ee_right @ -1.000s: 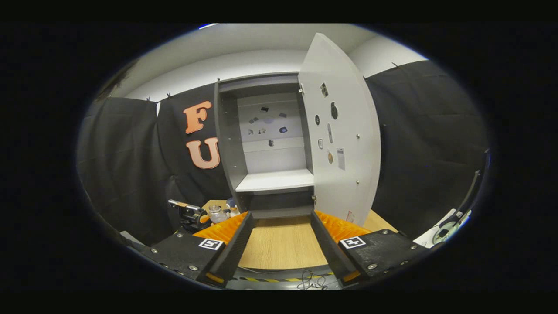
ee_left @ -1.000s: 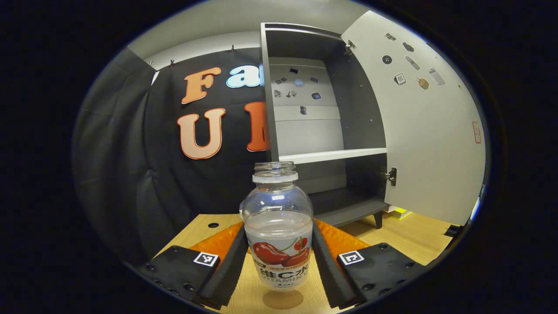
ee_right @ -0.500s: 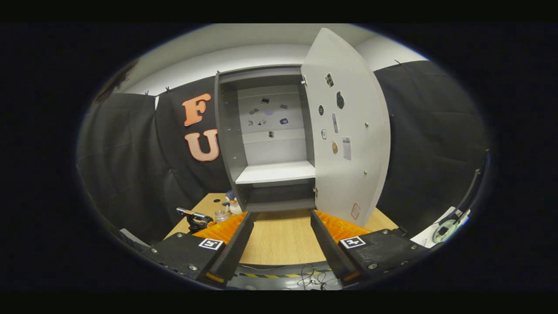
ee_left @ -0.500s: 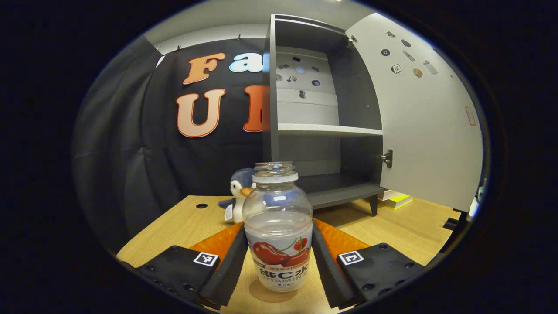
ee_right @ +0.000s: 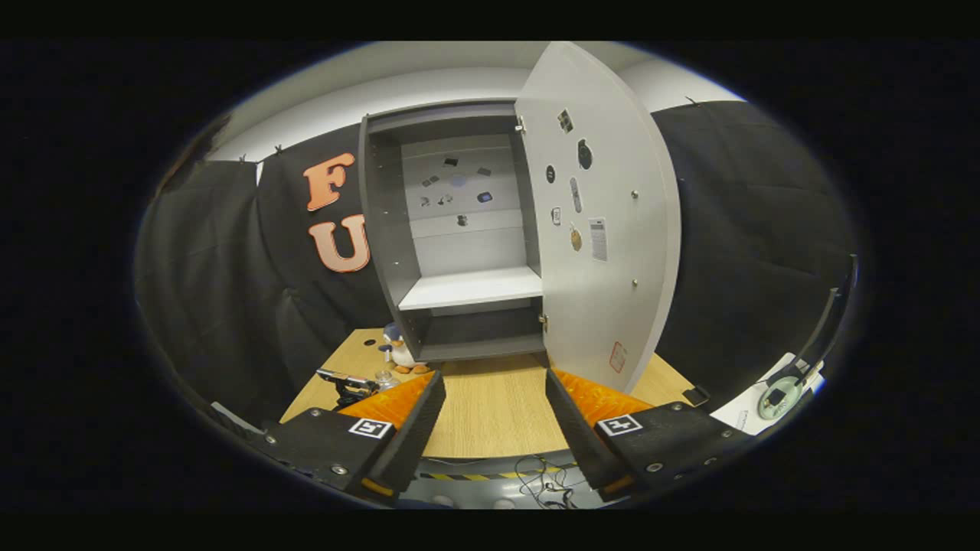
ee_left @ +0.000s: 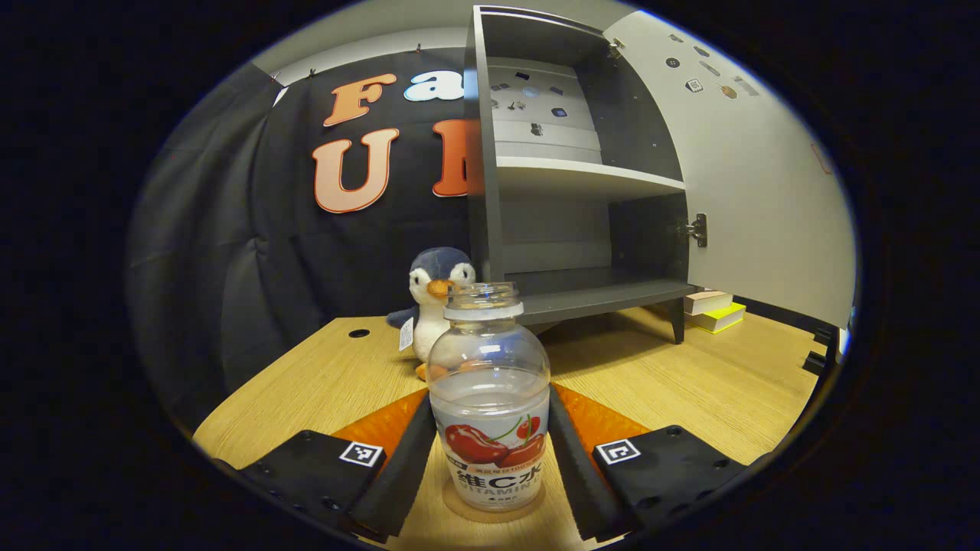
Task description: Open the cabinet door with the right hand, grasp the bottle in the cabinet with the left hand and place it on the coaster, then close the cabinet door with the right hand.
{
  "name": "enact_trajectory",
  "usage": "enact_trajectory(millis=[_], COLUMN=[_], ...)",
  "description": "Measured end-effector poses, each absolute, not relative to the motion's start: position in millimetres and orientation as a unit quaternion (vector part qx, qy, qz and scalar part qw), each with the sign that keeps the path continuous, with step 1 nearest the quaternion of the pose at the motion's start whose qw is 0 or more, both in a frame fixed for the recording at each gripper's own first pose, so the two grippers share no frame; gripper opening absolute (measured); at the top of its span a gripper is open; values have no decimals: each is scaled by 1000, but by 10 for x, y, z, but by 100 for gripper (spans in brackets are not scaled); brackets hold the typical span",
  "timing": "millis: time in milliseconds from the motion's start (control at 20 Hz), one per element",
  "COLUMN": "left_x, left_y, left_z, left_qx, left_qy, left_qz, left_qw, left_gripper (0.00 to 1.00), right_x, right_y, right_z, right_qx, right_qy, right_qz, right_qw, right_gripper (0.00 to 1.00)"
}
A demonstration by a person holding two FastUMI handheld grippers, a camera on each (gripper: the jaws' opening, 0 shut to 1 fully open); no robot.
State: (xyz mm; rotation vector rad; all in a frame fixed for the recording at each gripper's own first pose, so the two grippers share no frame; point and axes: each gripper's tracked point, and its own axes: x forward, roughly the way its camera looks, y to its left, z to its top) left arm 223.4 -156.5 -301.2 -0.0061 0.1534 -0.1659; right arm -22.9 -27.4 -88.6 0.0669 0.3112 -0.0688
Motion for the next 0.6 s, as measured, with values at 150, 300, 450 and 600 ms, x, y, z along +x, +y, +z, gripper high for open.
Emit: enact_trajectory(millis=[150,300,450,600], left_x=[2211,2151,2151,2187], left_y=[-1547,-1493,-1485,-1478], left_z=[-3061,-3124,-3066,-2991], left_qx=[14,18,29,25], left_qy=[80,91,84,78], left_qz=[-78,-69,-73,-70], left_qw=[994,993,993,994], left_gripper=[87,89,98,98], right_x=[-182,-142,-123,-122], right_y=[-250,-235,-229,-227], right_z=[-905,-924,-955,-960], right_qx=[32,33,32,34], right_qy=[159,161,165,167], right_qz=[-31,-25,-21,-17], right_qw=[986,986,986,985], right_gripper=[82,82,82,82])
